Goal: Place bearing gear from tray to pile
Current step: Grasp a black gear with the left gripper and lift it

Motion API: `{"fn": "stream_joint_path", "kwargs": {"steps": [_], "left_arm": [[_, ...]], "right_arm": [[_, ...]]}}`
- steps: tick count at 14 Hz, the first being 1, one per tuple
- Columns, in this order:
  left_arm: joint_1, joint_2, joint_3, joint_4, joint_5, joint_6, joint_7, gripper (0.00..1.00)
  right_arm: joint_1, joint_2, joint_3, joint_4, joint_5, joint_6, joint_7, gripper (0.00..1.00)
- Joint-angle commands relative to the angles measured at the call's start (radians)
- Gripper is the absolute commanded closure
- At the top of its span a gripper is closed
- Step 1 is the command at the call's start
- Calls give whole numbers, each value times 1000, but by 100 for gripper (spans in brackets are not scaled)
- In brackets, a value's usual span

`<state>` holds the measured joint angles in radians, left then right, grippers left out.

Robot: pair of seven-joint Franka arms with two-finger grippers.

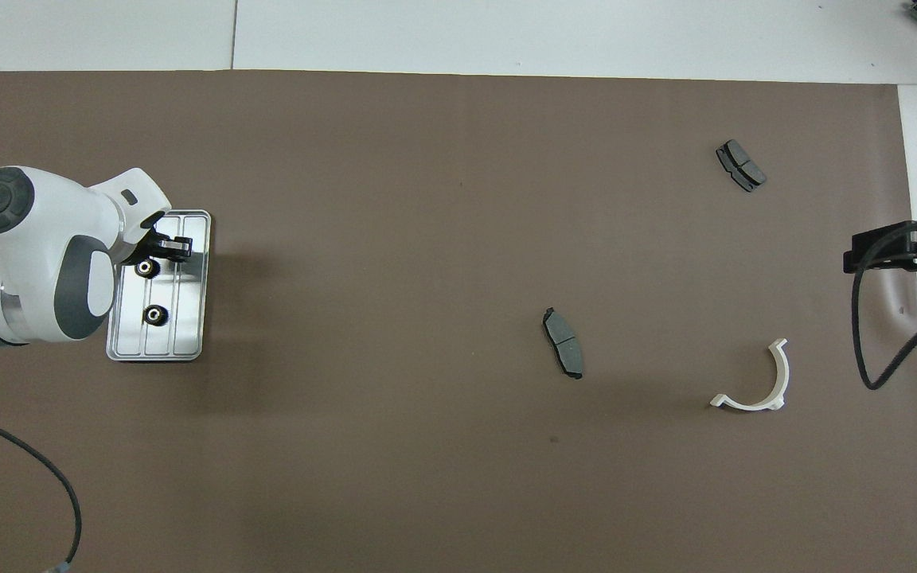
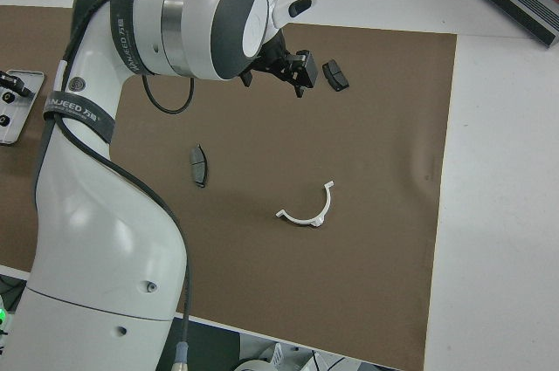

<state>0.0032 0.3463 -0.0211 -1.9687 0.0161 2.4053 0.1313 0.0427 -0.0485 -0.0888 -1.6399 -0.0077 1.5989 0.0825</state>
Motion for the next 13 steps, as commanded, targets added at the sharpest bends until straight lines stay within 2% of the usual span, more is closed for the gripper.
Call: {"fn": "stream_joint_path", "kwargs": {"steps": [1,3,5,9,13], "left_arm": [[-22,23,13,97,-5,-88,-7,100],[-75,28,15,196,-5,-208,-103,100],[-171,23,16,234,-4,-264,-270,100],[-379,23,13,234,-4,-230,-574,100],[-535,29,12,217,-5,-157,-633,100]], "right_arm": [[-4,1,1,8,14,-22,-20,0],[-4,1,1,8,14,-22,-20,0],[-4,1,1,8,14,-22,-20,0],[-4,1,1,8,14,-22,-20,0],[-3,-1,3,5,12,-25,-18,0]]}}
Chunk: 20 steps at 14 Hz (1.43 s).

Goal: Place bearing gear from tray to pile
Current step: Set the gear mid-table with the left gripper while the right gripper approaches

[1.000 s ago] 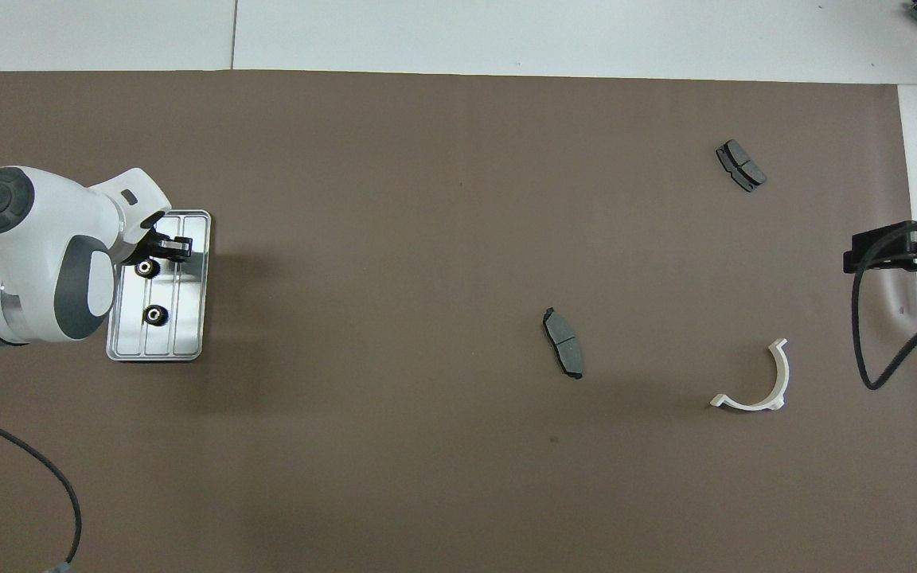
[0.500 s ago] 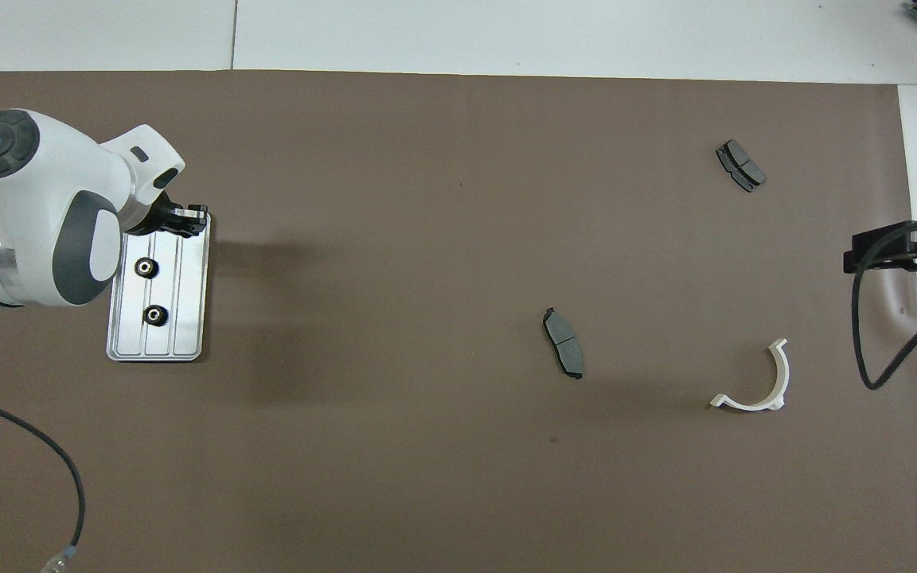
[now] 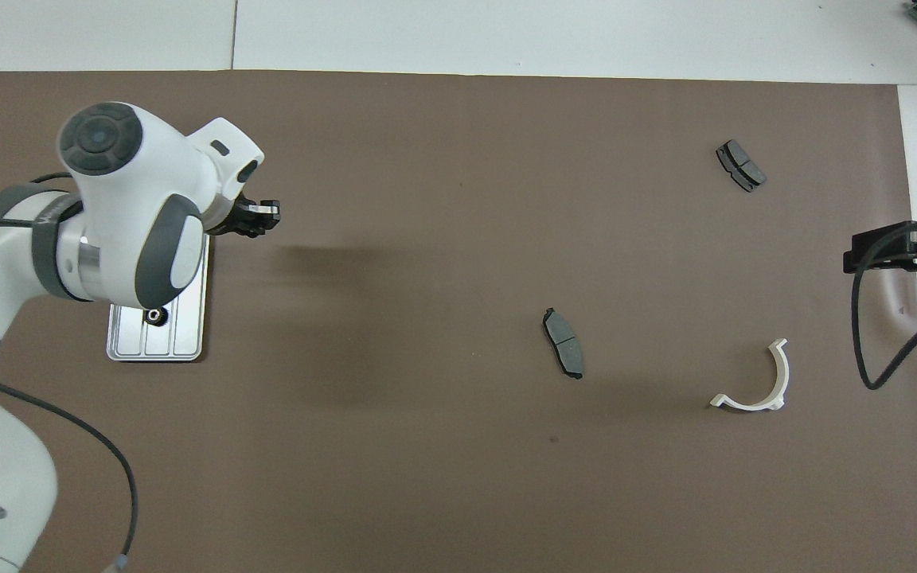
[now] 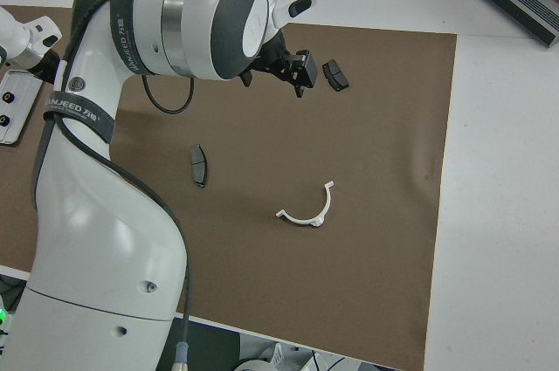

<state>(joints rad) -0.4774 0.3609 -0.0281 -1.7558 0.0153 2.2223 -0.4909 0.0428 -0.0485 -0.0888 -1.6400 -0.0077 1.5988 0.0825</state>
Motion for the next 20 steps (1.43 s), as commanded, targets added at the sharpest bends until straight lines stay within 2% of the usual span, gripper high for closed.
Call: {"fn": "stream_joint_path", "kwargs": {"steps": [1,4,5,6,8,9,10,13,16,20], "left_arm": [[-84,20,19,4,-5,33,-17,100],[-159,21,19,-46,-5,106,-50,99],[-176,21,19,-54,-5,120,-57,91],[-188,21,19,-54,-5,122,-58,76],[-194,21,19,-48,-5,135,-58,24],[-196,21,17,-47,-5,143,-58,10],[-204,21,19,-44,-5,139,-58,4],[-163,4,31,-40,-6,103,-58,5],[32,-46,37,-31,-5,-15,-43,13],[262,-79,36,-36,-1,-46,96,12]], "right_arm": [[-11,-1,1,2,14,-23,-26,0],[35,-1,-3,-37,9,71,-23,0],[35,5,1,-35,5,81,-23,0],[32,13,7,-35,2,90,-21,0],[29,61,59,-12,-3,118,26,0],[29,88,76,-3,-3,136,55,0],[29,110,110,-4,-5,160,94,0],[31,180,190,-11,-6,231,229,0],[35,226,277,-27,-6,302,337,0],[43,312,426,-67,-93,435,517,0]]}}
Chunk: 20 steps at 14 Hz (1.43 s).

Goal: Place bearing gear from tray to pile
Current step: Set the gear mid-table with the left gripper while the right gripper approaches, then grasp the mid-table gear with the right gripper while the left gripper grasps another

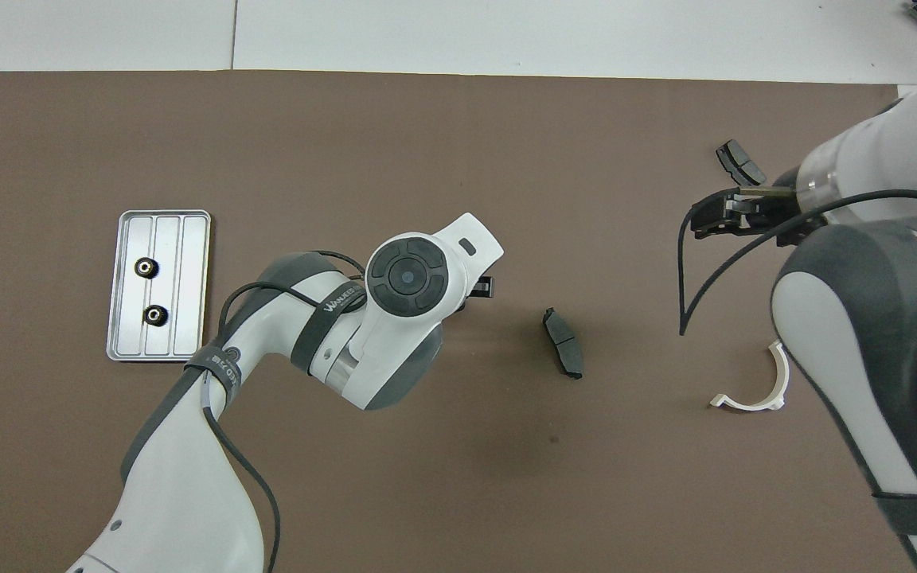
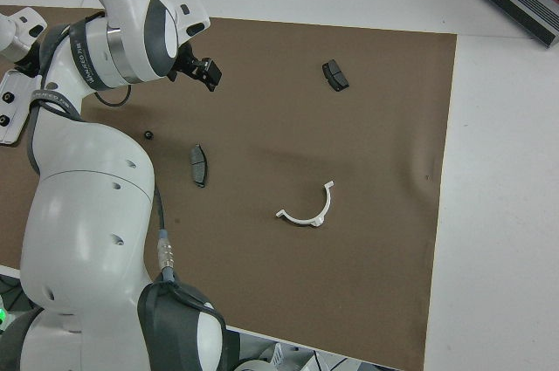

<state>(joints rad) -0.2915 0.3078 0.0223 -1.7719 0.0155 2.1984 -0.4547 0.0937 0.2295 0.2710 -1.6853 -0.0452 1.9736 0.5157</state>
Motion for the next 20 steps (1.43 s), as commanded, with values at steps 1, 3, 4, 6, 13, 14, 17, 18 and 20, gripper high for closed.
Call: {"fn": "stream_joint_path", "kwargs": {"steps": [1,3,4,6,13,14,17,18,20], "left_arm": [[125,-27,-15,-29,-2,-22,129,12],[199,-39,-15,-64,-3,-14,235,12],[228,-53,-15,-102,-2,4,275,13],[284,-78,-13,-196,-3,103,317,14],[316,-55,-13,-291,-3,222,315,28],[318,-47,-13,-299,-3,239,317,29],[330,-36,-13,-308,-3,259,321,32],[331,-36,-13,-308,-3,259,323,33],[333,-33,-13,-311,-3,259,323,35]], "right_arm": [[-5,59,100,-22,-94,100,140,0],[4,120,163,-21,-187,187,245,0],[8,151,193,-22,-235,221,304,0],[23,204,241,-17,-304,232,377,0],[37,355,315,-50,-504,294,538,0],[35,353,321,-65,-504,289,540,0],[35,353,326,-73,-504,291,538,0],[35,353,326,-73,-504,291,537,5],[35,353,326,-70,-505,291,537,17]]}}
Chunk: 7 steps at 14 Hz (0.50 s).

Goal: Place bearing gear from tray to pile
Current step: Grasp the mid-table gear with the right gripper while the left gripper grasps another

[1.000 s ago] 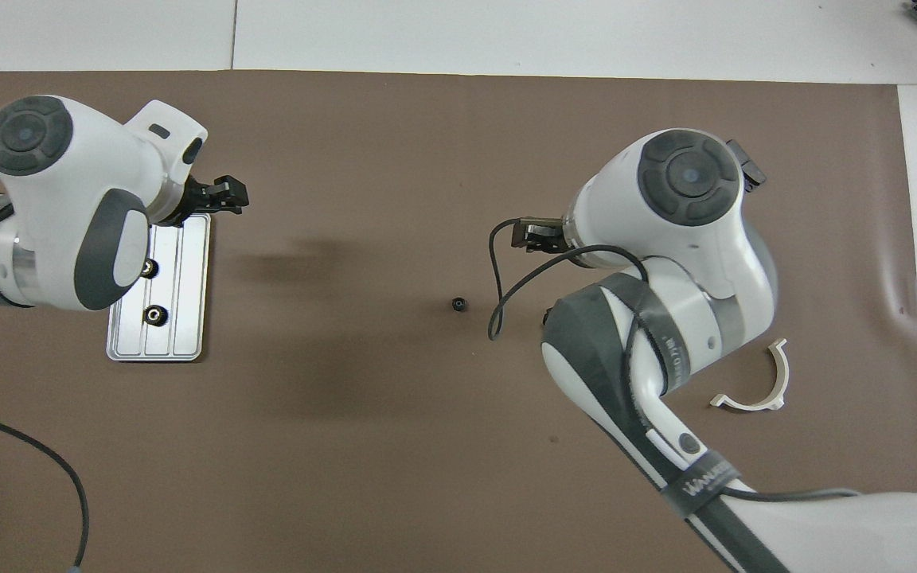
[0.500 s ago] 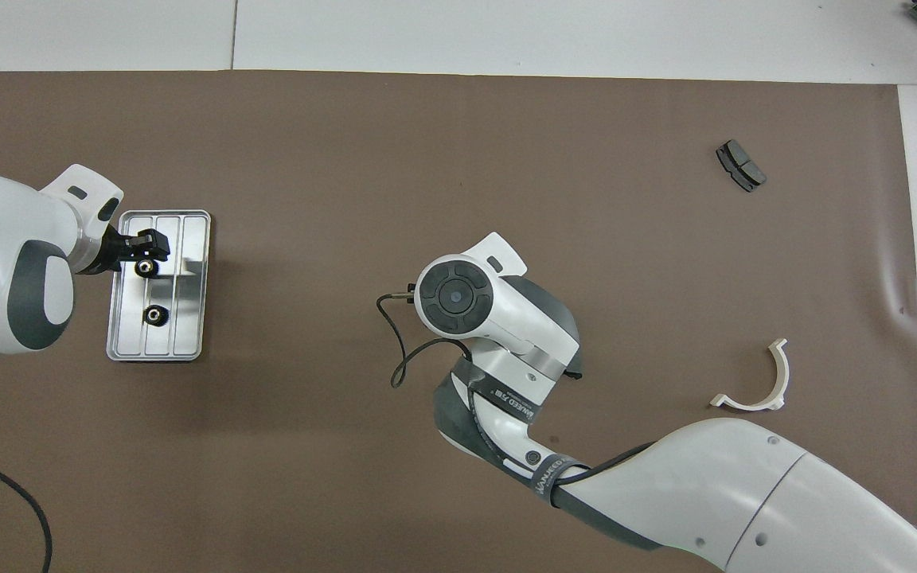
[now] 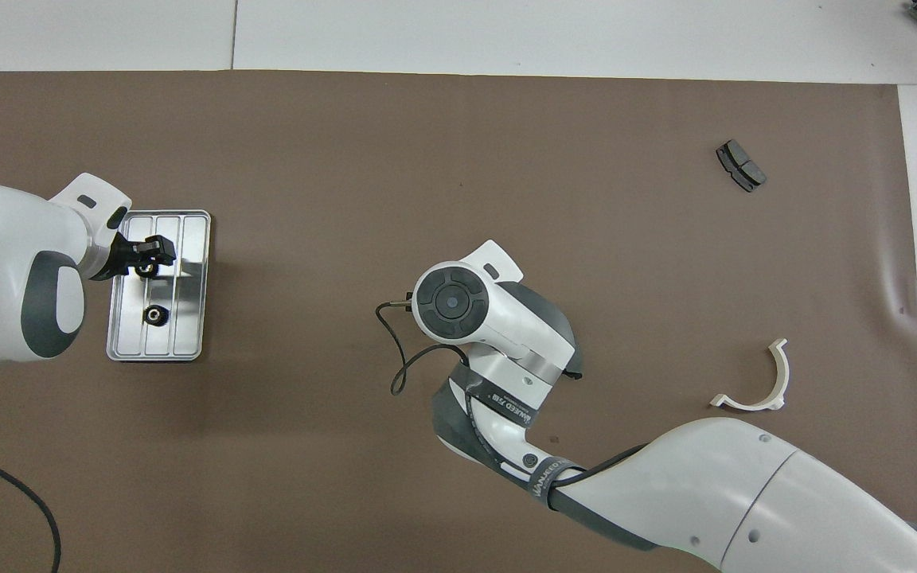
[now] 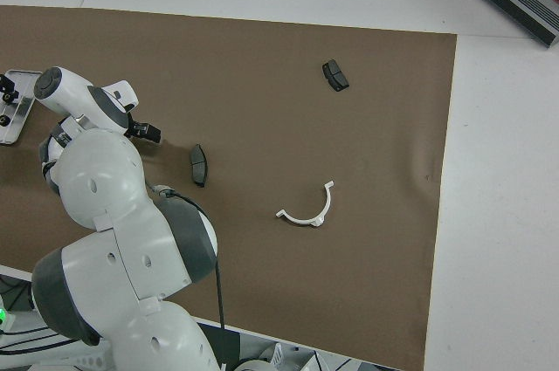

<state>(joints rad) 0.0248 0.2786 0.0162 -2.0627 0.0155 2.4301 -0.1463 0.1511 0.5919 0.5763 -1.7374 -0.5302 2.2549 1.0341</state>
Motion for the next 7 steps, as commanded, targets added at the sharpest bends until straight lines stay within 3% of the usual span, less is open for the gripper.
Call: {"fn": "stream_joint_path", "kwargs": {"steps": [1,3,5,7], "left_arm": [[17,-4,-7,-27,-3,29,14,39],[15,-4,-7,-42,-3,37,13,44],[15,-4,-7,-47,-3,43,13,50],[17,-4,-7,-47,-3,43,13,60]], "right_arm": [[-22,-7,20,-16,-20,11,18,23],[-22,-7,19,-13,-19,20,18,32],[-22,-6,19,-10,-20,23,20,35],[-22,-6,19,-10,-20,25,18,48]]}}
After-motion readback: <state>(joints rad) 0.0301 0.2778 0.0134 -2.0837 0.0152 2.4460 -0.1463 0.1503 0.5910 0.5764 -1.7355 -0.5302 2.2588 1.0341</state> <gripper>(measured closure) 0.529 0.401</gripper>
